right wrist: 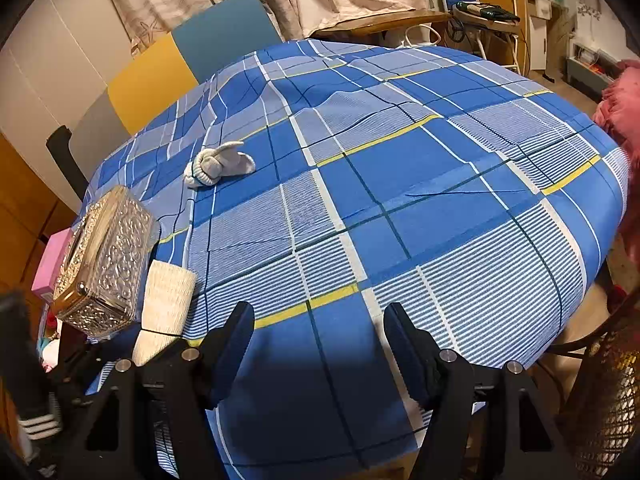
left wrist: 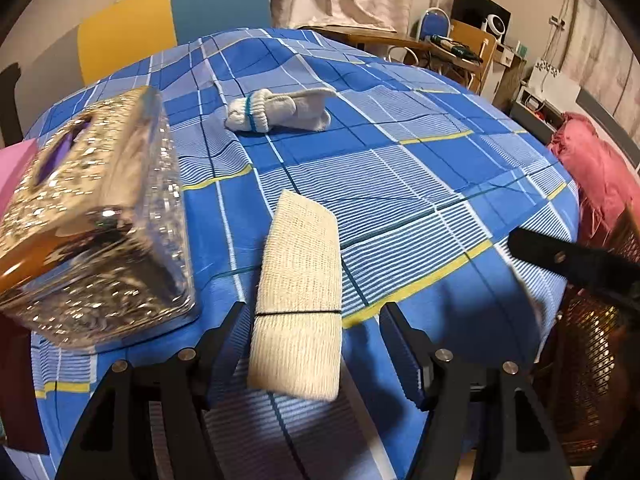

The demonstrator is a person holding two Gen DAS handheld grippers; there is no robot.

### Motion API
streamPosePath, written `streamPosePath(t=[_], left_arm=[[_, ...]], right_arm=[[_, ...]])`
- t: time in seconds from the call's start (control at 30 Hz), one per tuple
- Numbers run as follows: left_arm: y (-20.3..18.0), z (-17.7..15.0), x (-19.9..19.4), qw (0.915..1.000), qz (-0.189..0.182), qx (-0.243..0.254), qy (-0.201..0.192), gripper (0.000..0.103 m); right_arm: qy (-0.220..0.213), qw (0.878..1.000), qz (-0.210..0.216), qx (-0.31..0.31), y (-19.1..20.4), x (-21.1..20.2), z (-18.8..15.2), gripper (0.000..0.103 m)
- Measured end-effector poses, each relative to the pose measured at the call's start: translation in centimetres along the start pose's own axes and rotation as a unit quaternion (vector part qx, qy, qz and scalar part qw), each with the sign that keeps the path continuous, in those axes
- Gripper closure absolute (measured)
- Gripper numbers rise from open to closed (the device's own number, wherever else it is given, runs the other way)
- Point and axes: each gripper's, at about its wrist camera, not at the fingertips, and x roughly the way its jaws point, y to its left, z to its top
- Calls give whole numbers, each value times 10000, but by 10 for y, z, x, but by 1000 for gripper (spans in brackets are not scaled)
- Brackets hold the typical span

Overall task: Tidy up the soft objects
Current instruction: 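Grasp the beige gauze roll with the left tool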

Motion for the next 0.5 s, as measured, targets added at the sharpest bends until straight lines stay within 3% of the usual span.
streamPosePath(t=[0.1, 0.13, 0.17, 0.37, 0.5], left_arm=[[4, -1, 5, 9999, -64, -85, -90, 40], [9, -3, 7, 9996, -173, -177, -119, 46], [11, -5, 10, 9995, -215, -223, -100, 59], [16, -17, -5, 9982, -271, -44, -528, 62], [27, -26, -4, 9987, -227, -127, -445, 62]], right_arm=[[-24, 10000, 23, -56, 0, 0, 5, 35], [-23, 10000, 30, -88, 0, 0, 7, 35], [-13, 9999, 35, -132, 1, 1, 9, 35], [21, 9988, 142, -469, 14, 13, 32, 34], [1, 9927, 185, -1193, 46, 32, 59, 33]])
